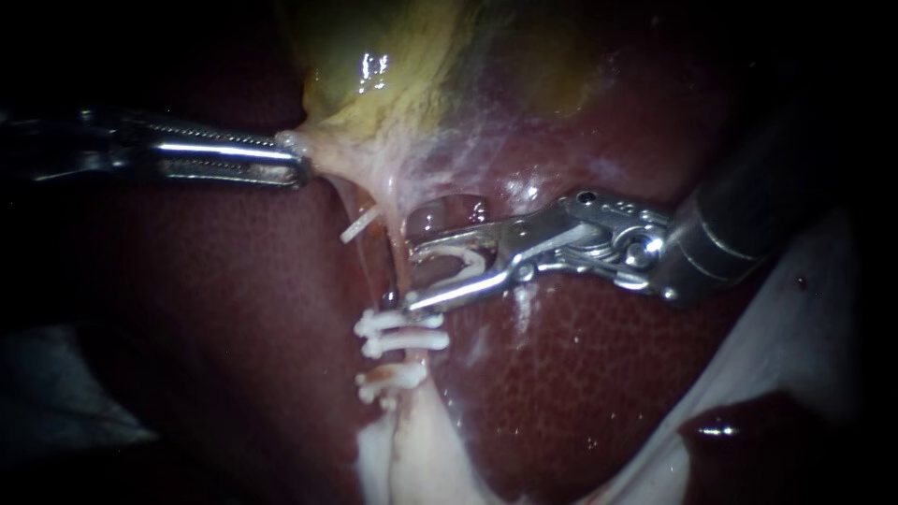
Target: Clipping third clip right tube
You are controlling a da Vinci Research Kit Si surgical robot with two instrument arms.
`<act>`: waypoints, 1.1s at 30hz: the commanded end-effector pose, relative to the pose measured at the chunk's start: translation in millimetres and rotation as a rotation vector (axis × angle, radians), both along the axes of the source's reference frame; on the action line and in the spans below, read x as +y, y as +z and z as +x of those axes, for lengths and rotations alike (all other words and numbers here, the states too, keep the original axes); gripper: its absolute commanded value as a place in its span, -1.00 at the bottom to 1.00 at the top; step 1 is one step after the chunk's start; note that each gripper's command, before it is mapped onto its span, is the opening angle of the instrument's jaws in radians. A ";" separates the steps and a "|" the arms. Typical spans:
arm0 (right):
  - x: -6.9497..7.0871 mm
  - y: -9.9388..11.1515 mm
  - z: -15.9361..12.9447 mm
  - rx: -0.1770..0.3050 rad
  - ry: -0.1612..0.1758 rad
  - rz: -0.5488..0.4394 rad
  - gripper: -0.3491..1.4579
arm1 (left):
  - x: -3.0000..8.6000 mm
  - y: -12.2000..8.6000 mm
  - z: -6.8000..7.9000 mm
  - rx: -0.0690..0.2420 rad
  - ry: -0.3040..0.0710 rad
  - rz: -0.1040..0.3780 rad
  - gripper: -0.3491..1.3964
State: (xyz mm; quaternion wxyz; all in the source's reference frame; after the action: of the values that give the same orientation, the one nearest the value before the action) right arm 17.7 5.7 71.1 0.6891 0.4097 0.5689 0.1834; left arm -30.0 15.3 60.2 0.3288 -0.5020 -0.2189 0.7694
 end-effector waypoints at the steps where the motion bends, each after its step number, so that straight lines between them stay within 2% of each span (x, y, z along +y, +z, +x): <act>1: 0.1 0.0 0.2 0.005 0.006 0.002 -0.06 | 0.0 0.0 0.0 0.000 0.000 0.000 -1.00; 10: 0.0 -0.5 1.1 0.038 0.022 0.027 -0.06 | 0.0 0.0 -0.1 0.000 -0.001 0.000 -1.00; 21: -0.4 -3.4 1.1 0.102 0.003 0.059 -0.06 | 0.0 0.0 0.0 0.000 0.000 0.000 -1.00; 33: 0.3 -5.4 1.9 0.141 0.034 0.119 -0.08 | 0.0 0.0 0.0 0.000 0.000 0.000 -1.00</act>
State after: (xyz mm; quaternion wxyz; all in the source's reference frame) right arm 19.8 6.1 65.7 0.6169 0.4533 0.6111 0.2012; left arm -29.9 15.3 60.3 0.3291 -0.5020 -0.2188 0.7693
